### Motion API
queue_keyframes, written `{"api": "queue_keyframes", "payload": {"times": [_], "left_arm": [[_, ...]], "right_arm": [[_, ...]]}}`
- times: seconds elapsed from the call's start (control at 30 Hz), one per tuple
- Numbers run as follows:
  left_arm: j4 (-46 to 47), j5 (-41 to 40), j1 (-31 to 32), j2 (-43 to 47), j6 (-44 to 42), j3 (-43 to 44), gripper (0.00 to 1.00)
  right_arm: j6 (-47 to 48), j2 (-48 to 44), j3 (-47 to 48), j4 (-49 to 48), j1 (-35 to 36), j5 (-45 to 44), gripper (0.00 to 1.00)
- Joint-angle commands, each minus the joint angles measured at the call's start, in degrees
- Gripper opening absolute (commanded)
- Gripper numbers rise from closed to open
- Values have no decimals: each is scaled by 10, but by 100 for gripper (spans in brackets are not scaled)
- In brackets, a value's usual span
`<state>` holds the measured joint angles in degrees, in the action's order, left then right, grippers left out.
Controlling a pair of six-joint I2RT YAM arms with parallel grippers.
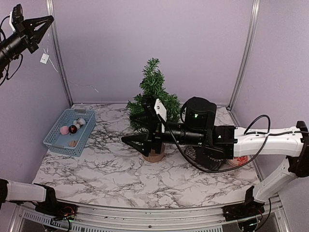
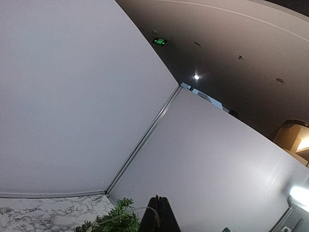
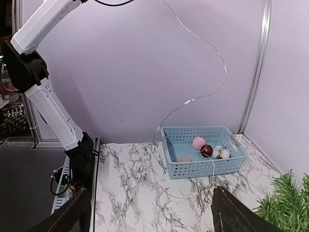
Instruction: Decorate the small christmas tree
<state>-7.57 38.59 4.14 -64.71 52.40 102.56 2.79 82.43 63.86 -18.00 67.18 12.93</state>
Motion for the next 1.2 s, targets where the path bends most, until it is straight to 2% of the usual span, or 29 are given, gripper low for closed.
{"api": "queue_keyframes", "payload": {"times": [0.0, 0.27, 0.5, 0.67, 0.7, 0.77, 0.8, 0.9, 1.07, 1.17], "left_arm": [[39, 15, 3, 13, 9, -3, 0], [41, 22, 3, 12, 11, -6, 0], [55, 35, 3, 9, 20, -9, 0], [70, 44, 3, 10, 31, -18, 0], [87, 43, 3, 11, 34, -21, 0], [98, 42, 3, 12, 39, -28, 0], [103, 41, 3, 12, 41, -32, 0], [105, 30, 3, 15, 38, -46, 0], [27, -34, 3, 20, 2, -94, 0], [-12, -74, 3, 33, -19, -167, 0]], "right_arm": [[33, 35, 38, -63, 10, -14, 84], [71, 108, 93, -78, 35, -20, 83], [80, 151, 119, -102, 43, -83, 88], [93, 186, 146, -101, 43, -99, 88], [96, 195, 150, -101, 43, -105, 83], [100, 211, 157, -101, 43, -119, 63], [100, 215, 162, -98, 43, -125, 50], [96, 209, 168, -89, 45, -127, 1], [81, 165, 162, -81, 45, -95, 0], [59, 133, 159, -60, 45, -73, 0]]}}
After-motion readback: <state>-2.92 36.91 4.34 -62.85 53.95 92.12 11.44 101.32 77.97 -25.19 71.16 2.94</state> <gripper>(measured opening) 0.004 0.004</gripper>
